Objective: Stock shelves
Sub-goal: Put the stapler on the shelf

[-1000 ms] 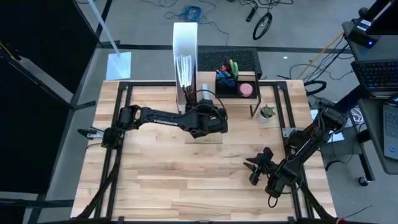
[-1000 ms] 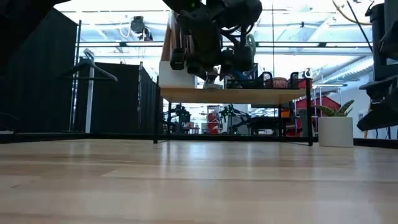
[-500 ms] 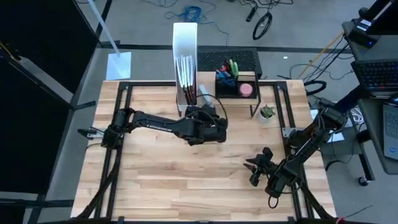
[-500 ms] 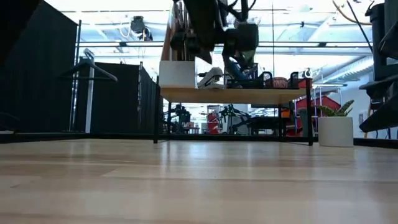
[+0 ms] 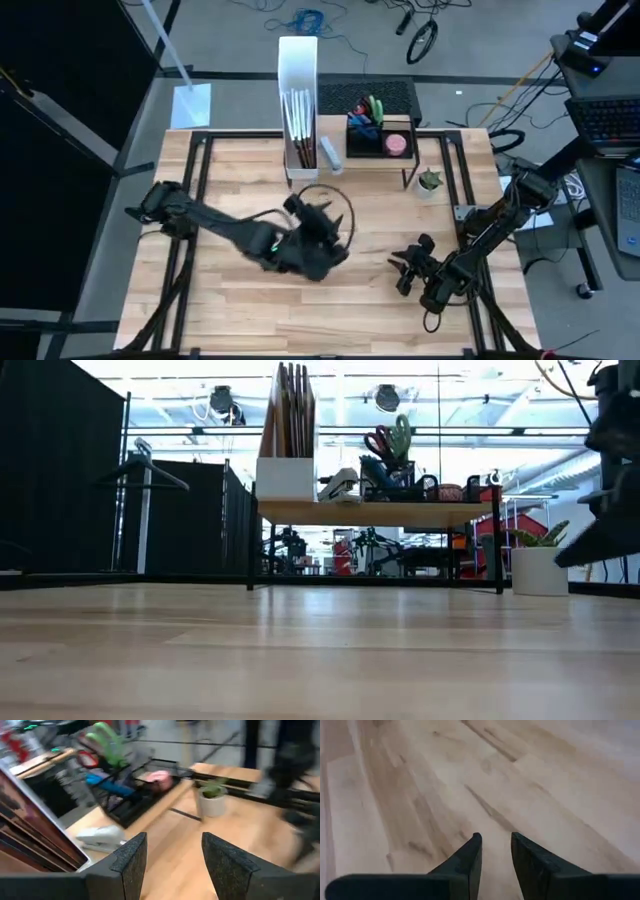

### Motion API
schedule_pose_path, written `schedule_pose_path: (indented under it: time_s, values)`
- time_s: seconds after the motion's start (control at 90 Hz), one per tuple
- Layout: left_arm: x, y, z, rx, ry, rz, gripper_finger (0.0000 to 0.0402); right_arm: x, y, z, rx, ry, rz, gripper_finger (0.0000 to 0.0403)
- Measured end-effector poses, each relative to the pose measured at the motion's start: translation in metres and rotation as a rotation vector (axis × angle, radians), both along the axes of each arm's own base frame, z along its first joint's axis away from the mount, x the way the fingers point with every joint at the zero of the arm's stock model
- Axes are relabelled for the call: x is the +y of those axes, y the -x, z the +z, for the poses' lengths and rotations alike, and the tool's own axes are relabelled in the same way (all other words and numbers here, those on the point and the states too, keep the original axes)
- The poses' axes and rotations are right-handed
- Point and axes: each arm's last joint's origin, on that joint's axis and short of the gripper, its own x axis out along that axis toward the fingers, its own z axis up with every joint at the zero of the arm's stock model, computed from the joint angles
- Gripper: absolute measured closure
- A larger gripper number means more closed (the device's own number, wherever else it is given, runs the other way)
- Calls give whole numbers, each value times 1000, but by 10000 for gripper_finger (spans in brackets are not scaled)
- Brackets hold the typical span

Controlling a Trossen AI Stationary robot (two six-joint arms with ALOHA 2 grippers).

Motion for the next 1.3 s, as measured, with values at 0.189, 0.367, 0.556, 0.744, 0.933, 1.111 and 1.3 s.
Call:
schedule_pose_path:
  time_s: [0.189,0.367,0.556,0.744,0.933,1.111,1.3]
  values:
    - [-14,39,3,99,13,-10,226,-11,-35,11,-46,143,76,316]
    - [-12,73,-7,205,24,103,226,-41,-72,27,-80,315,70,324]
    - [-16,89,-26,271,31,129,226,-82,-97,42,-71,499,14,390]
    - [-13,93,-51,372,54,136,226,-119,-110,55,-86,583,-96,399]
    - [-6,92,-74,403,35,162,226,-148,-120,66,-90,584,-164,402]
    - [2,92,-83,421,-5,188,226,-171,-127,73,-97,579,-183,403]
    - [3,90,-84,376,-47,188,226,-184,-133,65,-72,571,-206,403]
